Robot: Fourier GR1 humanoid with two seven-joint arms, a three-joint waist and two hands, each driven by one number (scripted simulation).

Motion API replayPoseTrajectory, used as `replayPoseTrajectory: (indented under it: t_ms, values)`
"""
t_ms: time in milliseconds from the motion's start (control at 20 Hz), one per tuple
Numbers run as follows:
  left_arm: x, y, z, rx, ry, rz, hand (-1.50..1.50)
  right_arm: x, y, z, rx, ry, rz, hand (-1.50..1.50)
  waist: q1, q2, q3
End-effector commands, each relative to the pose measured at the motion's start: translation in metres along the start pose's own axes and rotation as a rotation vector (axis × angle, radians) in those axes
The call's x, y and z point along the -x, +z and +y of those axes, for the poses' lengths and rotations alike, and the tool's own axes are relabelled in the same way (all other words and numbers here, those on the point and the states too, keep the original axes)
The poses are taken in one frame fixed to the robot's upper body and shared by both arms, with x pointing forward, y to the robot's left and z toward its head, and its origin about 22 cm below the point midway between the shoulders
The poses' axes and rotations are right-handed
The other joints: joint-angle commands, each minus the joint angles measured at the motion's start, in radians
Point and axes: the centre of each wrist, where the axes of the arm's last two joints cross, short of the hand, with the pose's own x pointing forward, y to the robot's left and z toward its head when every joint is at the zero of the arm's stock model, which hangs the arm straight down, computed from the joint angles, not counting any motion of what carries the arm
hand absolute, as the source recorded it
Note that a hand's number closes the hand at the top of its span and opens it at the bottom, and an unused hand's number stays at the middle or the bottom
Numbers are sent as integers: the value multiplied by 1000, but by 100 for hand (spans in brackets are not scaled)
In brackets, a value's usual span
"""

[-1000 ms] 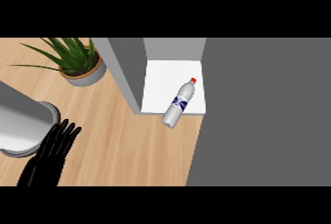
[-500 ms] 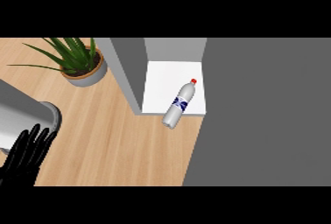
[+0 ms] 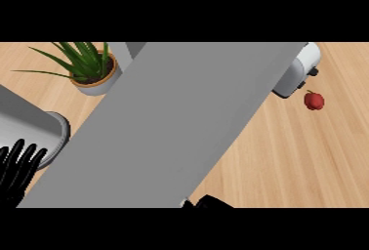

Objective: Pick up the bottled water, place it into the cabinet and close the cabinet

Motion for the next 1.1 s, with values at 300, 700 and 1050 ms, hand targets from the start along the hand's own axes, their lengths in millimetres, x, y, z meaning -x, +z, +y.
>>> replayPoseTrajectory:
  t_ms: [300, 700, 1050]
  values:
    - [-30, -4, 0, 13, 7, -27, -150, -1, -88, 35, 152, -71, 11, 150, 20, 18, 4]
    - [-49, -9, -1, 20, 6, -13, -150, -7, -136, 4, -45, -112, 115, 150, 13, 26, 6]
    - [-49, 7, -7, 5, -2, -22, -150, 21, -142, -54, -166, -165, 182, 150, -4, 22, 6]
